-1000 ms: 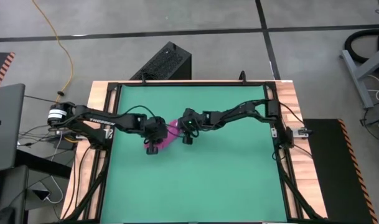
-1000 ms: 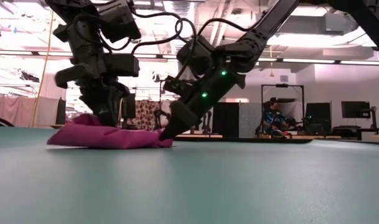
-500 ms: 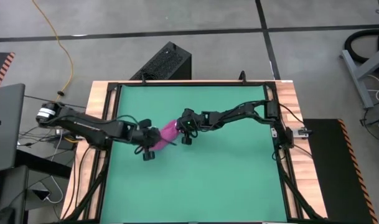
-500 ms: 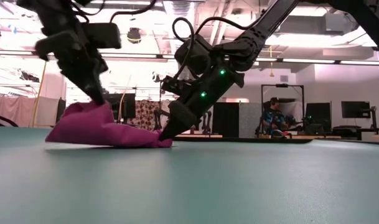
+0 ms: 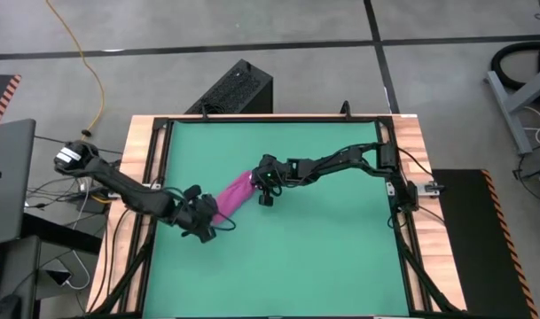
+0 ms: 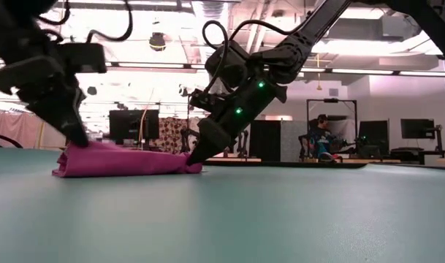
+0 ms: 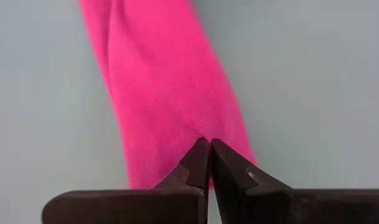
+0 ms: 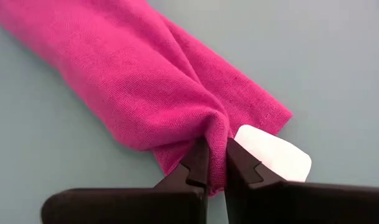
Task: Roll towel into tight, uniform cylinder
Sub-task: Roll the pink towel
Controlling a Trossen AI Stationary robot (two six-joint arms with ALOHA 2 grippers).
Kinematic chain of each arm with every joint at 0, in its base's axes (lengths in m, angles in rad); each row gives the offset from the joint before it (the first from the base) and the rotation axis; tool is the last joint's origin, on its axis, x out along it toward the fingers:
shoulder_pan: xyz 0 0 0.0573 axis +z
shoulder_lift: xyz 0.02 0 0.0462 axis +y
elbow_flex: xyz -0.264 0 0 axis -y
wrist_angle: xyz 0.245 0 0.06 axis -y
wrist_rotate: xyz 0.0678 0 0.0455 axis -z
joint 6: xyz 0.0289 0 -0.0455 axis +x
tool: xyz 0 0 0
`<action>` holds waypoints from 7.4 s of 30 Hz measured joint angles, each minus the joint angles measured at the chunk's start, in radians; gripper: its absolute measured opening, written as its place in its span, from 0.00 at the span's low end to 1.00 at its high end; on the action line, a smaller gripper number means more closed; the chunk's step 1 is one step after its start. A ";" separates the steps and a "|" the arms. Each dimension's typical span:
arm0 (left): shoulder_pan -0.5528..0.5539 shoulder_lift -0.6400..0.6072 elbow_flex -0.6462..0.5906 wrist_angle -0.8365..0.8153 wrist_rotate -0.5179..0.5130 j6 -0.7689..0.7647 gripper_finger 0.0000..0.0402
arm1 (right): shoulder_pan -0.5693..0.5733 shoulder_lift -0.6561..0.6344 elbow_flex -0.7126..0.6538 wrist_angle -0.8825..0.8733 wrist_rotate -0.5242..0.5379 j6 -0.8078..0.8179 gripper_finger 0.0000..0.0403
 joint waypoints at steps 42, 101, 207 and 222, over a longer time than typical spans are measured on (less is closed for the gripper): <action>-0.063 0.000 -0.040 -0.001 -0.198 0.373 0.00 | -0.071 -0.192 -0.003 0.083 -0.276 -0.294 0.32; -0.024 0.000 -0.033 0.044 -0.278 0.512 0.00 | -0.048 -0.001 0.060 -0.207 0.067 0.069 0.00; 0.365 -0.175 -0.213 0.337 0.601 0.292 0.00 | 0.051 0.001 0.049 -0.282 0.210 0.095 0.00; 0.482 -0.175 -0.212 0.297 0.602 0.410 0.00 | 0.051 0.001 0.049 -0.282 0.209 0.095 0.00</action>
